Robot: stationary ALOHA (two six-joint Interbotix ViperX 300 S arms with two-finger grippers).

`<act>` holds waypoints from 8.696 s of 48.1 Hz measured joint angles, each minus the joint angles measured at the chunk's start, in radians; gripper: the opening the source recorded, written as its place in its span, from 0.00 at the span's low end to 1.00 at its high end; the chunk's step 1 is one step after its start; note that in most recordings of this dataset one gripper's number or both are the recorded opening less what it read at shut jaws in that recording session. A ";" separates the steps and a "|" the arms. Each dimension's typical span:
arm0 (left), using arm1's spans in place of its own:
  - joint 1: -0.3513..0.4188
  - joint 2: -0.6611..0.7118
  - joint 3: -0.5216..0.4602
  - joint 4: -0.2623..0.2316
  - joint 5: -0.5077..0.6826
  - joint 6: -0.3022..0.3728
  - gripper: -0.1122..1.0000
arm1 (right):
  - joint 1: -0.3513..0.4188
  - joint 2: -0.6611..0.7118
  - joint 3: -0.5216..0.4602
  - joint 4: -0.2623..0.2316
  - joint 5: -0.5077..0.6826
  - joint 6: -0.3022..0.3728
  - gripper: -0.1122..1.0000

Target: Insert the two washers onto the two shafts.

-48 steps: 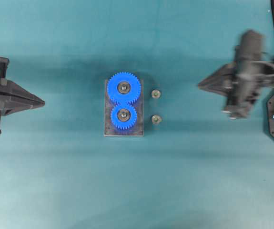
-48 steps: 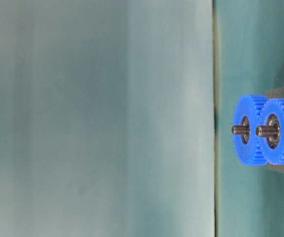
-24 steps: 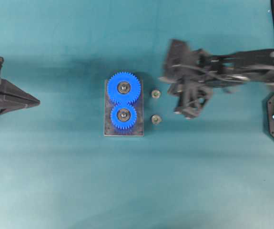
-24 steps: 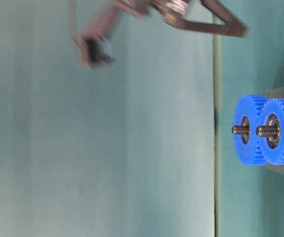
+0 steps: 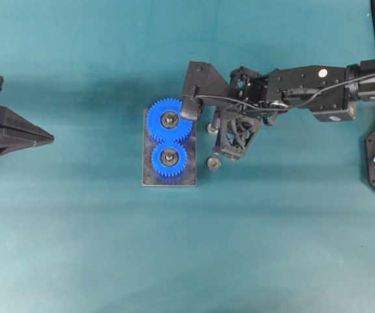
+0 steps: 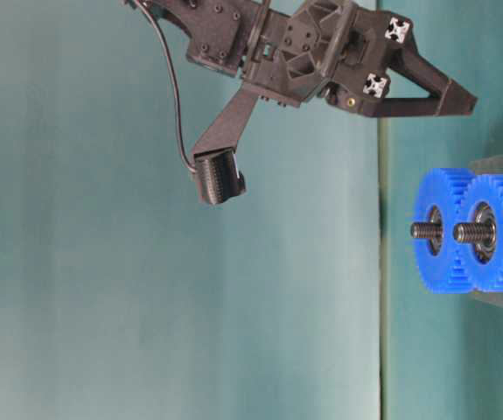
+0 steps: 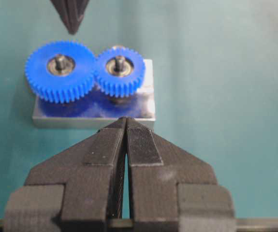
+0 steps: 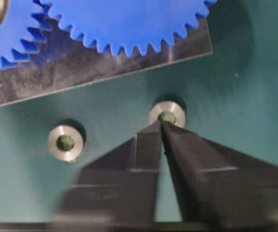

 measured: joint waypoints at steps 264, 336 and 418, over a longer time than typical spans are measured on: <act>-0.002 0.002 -0.028 0.000 -0.008 -0.011 0.11 | 0.015 0.101 -0.235 -0.061 0.003 -0.074 0.81; -0.003 -0.008 -0.028 0.000 -0.009 -0.011 0.11 | 0.176 0.014 0.184 -0.043 -0.321 0.187 0.72; -0.003 -0.006 -0.028 0.000 -0.009 -0.061 0.11 | 0.183 0.055 0.129 -0.054 -0.225 0.187 0.46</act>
